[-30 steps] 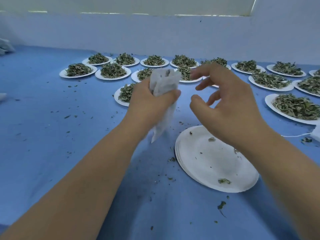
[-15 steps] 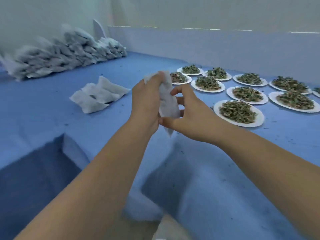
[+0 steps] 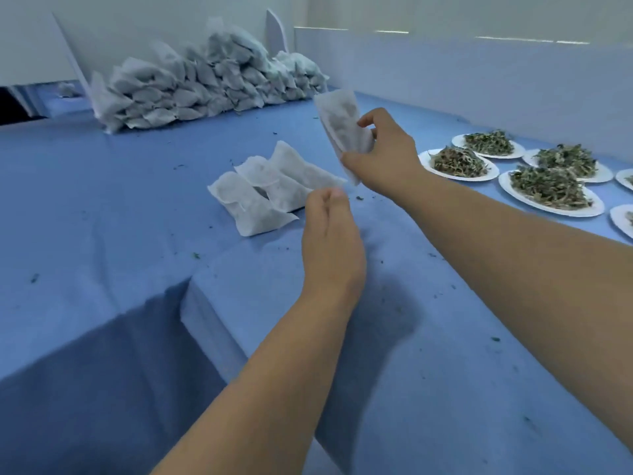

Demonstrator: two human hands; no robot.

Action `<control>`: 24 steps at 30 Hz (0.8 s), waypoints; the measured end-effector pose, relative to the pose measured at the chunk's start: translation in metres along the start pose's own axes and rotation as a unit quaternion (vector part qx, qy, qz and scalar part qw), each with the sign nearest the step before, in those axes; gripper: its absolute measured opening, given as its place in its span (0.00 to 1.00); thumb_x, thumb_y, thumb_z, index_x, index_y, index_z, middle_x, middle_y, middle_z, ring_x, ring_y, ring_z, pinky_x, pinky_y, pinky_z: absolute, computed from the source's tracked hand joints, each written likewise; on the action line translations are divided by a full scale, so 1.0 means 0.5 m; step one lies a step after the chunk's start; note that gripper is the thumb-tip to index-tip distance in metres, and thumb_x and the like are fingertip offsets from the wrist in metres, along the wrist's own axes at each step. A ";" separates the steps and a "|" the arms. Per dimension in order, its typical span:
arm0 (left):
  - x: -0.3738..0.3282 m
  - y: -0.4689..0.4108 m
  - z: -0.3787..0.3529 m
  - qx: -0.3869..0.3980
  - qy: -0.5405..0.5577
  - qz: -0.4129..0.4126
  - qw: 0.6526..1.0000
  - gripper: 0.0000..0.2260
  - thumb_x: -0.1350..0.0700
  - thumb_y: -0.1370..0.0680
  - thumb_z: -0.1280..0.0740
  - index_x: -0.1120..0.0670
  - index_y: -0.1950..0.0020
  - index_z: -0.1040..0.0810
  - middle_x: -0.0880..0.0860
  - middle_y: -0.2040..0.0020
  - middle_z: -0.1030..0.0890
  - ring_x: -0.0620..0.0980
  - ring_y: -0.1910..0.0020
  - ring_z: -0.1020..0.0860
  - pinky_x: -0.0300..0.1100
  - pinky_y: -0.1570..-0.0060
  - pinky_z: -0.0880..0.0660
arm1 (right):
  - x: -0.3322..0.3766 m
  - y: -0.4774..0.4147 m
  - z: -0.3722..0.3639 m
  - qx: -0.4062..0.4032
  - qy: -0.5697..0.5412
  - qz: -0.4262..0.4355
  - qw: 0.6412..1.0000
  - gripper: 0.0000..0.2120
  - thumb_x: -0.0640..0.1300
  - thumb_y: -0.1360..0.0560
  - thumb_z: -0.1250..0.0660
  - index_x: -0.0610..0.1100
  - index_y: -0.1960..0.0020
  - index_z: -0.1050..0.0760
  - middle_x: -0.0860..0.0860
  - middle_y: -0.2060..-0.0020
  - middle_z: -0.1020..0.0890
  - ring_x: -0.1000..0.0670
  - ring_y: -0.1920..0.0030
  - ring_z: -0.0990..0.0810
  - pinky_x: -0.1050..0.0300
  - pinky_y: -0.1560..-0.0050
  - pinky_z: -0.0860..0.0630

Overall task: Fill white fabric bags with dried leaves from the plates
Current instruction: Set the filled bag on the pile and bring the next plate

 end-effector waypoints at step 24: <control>-0.081 0.255 -0.390 0.239 -0.216 -0.105 0.941 0.09 0.53 0.18 0.45 0.51 0.50 0.26 0.47 0.59 0.24 0.47 0.61 0.27 0.45 0.65 0.32 | -0.189 0.348 0.563 -0.021 0.175 -0.117 0.977 0.13 0.54 0.21 0.33 0.52 0.38 0.24 0.54 0.42 0.19 0.52 0.46 0.19 0.57 0.50 0.22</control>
Point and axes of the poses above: each hand's wrist, its own y-axis away from the middle knuckle, its own z-axis out of the back of the hand, x = y × z, the point moved 5 cm from there along -y, towards the middle knuckle
